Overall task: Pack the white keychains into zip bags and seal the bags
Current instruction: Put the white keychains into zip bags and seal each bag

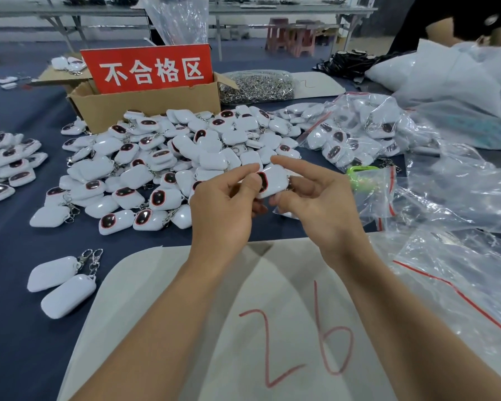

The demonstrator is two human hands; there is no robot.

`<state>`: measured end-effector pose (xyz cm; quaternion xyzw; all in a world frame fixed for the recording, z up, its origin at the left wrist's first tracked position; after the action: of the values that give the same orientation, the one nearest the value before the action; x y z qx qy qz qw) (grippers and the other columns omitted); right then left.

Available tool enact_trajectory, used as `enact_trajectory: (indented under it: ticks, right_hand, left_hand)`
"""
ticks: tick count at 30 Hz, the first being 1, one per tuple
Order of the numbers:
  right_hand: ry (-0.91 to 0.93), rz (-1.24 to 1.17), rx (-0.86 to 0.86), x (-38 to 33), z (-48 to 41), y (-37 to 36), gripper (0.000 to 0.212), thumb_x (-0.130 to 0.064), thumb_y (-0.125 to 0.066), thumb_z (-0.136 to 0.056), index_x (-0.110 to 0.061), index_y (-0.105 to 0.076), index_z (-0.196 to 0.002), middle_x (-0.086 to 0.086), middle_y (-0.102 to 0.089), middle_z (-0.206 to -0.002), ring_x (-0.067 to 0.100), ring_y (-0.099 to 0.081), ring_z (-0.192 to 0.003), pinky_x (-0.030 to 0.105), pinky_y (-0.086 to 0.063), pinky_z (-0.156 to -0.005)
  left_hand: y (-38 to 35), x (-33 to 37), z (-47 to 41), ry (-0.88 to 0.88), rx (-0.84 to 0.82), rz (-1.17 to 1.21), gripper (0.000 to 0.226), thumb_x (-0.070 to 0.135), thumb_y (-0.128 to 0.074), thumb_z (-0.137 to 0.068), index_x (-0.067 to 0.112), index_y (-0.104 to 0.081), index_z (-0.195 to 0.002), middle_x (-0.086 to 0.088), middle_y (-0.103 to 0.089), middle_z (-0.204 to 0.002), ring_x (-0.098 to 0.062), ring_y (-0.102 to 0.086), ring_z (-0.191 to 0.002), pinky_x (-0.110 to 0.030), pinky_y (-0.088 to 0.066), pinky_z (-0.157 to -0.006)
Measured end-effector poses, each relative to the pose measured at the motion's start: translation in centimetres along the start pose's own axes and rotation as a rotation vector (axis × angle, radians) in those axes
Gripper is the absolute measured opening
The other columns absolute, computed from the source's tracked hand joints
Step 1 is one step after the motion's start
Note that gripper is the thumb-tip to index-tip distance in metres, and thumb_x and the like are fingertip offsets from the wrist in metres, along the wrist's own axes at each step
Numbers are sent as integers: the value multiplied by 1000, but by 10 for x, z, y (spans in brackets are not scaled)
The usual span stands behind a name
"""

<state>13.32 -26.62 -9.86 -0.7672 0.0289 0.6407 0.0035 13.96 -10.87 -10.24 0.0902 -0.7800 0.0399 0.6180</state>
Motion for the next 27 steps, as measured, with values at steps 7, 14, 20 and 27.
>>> enact_trajectory:
  ticks: [7, 14, 20, 27]
  right_hand:
    - [-81, -26, -19, 0, 1, 2, 18, -17, -76, -79, -8, -81, -95, 26, -73, -84, 19, -59, -68, 30, -52, -69]
    - [-59, 54, -36, 1, 3, -3, 43, -21, -71, -95, 13, -60, -71, 22, -67, -62, 19, -49, -54, 23, -40, -53]
    - [-73, 33, -84, -4, 5, -3, 53, -35, -71, -85, 16, -61, -75, 21, -63, -60, 15, -49, -53, 23, -40, -55]
    - [111, 311, 46, -14, 8, -3, 36, -22, -83, -69, -31, -80, -103, -11, -77, -87, 10, -69, -74, 26, -57, -74]
  left_hand:
    - [0, 12, 3, -226, -83, -145, 10, 38, -71, -91, 40, -78, -85, 11, -68, -61, -4, -62, -56, -16, -47, -61]
    - [3, 6, 3, -155, -2, -234, 60, 52, -58, -100, 14, -55, -54, 2, -53, -41, -13, -50, -39, -30, -43, -53]
    - [3, 5, 4, -149, 22, -250, 69, 53, -49, -103, 12, -51, -48, 2, -55, -41, -15, -53, -42, -20, -41, -52]
    - [-1, -2, 4, -66, 15, -277, 64, 44, -46, -106, 15, -64, -52, 0, -61, -43, -14, -62, -41, -33, -52, -63]
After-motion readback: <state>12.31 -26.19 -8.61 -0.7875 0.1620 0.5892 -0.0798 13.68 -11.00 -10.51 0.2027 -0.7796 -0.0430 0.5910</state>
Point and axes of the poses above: each hand's wrist, its own z-axis away from the middle knuckle, its own y-axis out of the back of the hand, x = y × z, the point moved 5 cm from there along -z, towards the middle knuckle
